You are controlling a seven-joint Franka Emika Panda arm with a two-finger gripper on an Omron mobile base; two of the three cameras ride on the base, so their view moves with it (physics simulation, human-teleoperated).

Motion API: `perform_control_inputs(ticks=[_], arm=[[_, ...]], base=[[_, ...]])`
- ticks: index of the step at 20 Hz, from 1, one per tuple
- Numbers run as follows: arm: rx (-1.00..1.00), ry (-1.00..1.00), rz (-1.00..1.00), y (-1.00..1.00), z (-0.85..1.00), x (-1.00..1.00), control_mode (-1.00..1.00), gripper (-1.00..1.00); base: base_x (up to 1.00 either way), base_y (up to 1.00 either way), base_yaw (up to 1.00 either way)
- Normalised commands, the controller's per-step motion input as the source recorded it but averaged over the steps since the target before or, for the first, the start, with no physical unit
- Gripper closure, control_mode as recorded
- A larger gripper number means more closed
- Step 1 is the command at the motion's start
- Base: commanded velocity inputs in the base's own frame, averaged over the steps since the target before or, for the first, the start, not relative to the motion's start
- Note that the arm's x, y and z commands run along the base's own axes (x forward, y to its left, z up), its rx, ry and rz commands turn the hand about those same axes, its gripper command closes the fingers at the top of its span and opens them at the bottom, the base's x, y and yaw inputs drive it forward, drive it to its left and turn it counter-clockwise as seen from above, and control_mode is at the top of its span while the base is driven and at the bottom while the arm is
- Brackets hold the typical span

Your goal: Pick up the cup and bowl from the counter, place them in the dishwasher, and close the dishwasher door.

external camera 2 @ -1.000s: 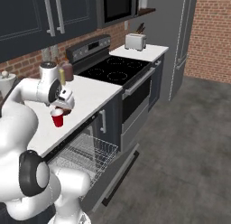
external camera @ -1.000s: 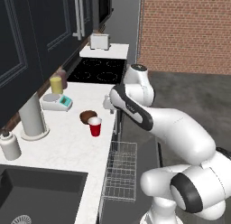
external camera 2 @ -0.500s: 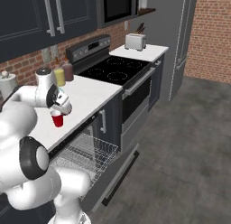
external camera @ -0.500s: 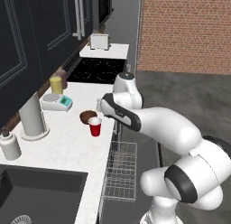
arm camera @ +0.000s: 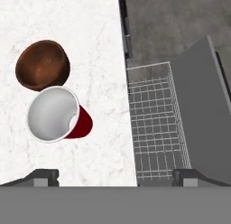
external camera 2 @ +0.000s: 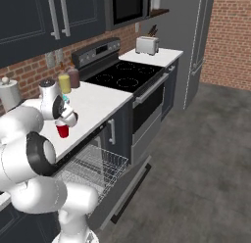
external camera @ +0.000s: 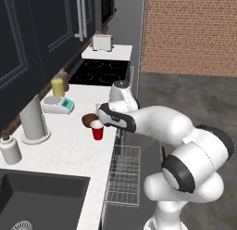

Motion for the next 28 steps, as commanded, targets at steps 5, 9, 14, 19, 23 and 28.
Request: perform_control_inputs(ticks=[5, 9, 14, 19, 23, 28], arm=[[0.04, 0.00, -0.07, 0.15, -0.18, 0.17, -1.00, -1.00], [0.05, 0.00, -0.02, 0.12, -0.15, 0.14, -1.00, -1.00], [0.06, 0.00, 0.00, 0.05, -0.14, 0.08, -1.00, -1.00], [0.04, 0.00, 0.00, 0.01, -0.16, 0.06, -1.00, -1.00], [0.04, 0.00, 0.00, 0.00, -0.18, 0.08, -1.00, -1.00], [0.04, 0.00, 0.00, 0.00, -0.17, 0.18, -1.00, -1.00]], base=[[0.00, 0.00, 0.00], [0.00, 0.00, 0.00], [0.00, 0.00, 0.00], [0.00, 0.00, 0.00], [0.00, 0.00, 0.00], [0.00, 0.00, 0.00]])
